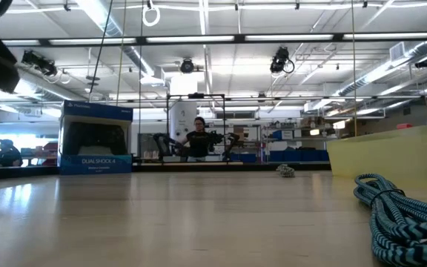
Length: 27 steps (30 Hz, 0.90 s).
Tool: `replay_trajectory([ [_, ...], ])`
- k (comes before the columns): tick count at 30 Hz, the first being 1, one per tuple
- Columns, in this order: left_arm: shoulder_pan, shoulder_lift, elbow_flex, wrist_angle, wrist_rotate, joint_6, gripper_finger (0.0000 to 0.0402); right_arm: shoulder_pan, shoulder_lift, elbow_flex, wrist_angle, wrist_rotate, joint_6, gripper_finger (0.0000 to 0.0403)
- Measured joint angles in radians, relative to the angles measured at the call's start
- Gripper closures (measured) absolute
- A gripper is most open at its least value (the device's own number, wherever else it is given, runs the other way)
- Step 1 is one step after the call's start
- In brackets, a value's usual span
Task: Pick and place USB-C Cables
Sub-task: Put the green USB cable into the yellow container
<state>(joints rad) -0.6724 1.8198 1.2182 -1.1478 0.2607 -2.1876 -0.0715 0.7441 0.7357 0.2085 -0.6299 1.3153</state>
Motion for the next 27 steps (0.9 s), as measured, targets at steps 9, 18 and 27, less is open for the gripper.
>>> replay_trajectory([
  [9,0.004,-0.092,-0.259,0.48,0.005,-0.061,0.0228,0.04,0.0,0.0,0.007,0.04,0.02,0.0147],
  [18,0.046,-0.158,-0.263,0.384,-0.093,-0.092,0.0228,0.088,0.003,0.0,0.007,0.04,0.017,0.0147],
  [27,0.088,-0.15,-0.263,0.351,-0.141,-0.087,0.0228,0.09,0.004,0.0,0.007,0.028,-0.006,0.0147],
])
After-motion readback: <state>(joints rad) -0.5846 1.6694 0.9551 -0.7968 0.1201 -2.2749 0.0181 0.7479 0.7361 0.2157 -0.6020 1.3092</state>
